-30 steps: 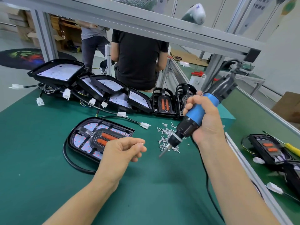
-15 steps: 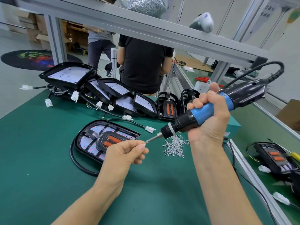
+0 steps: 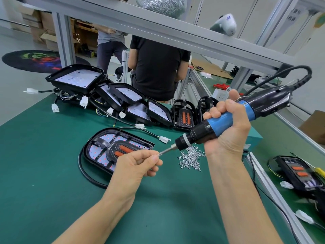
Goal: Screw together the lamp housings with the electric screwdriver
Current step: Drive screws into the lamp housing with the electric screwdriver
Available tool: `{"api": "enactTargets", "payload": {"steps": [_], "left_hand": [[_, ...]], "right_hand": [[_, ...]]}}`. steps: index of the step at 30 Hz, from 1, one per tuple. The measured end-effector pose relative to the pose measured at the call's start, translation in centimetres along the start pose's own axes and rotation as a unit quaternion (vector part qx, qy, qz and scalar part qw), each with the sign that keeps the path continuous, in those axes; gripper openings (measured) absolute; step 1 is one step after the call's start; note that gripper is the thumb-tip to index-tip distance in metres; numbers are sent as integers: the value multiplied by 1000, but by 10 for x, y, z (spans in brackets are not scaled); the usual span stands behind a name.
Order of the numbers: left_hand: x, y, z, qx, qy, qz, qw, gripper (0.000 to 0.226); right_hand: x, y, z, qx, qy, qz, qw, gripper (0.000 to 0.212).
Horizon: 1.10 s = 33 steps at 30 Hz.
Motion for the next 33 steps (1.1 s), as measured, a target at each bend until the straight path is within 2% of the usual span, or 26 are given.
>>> {"api": "enactTargets", "payload": {"steps": [14, 24, 28, 33], "left_hand": [[2, -3, -1, 55, 5, 26, 998, 15], [3, -5, -2, 78, 18, 41, 996, 11], [1, -6, -1, 37, 32, -2, 999, 15], [-2, -10, -2, 11, 69, -29, 997, 18]], "right_hand": [[0, 1, 1, -5, -6, -2, 1000, 23], [2, 4, 0, 18, -21, 0, 1000, 34], [3, 6, 1, 37, -31, 15, 999, 38], [6, 13, 7, 37, 4, 44, 998, 38]]}}
Point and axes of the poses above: each hand's wrist, its own x-axis away from the middle knuckle, its own z-axis out of the back of the hand, y = z × x, the point moved 1 cm from there along -x, towards the middle knuckle, and after that the axes turned 6 degrees about -z, right-handed, at the moved point
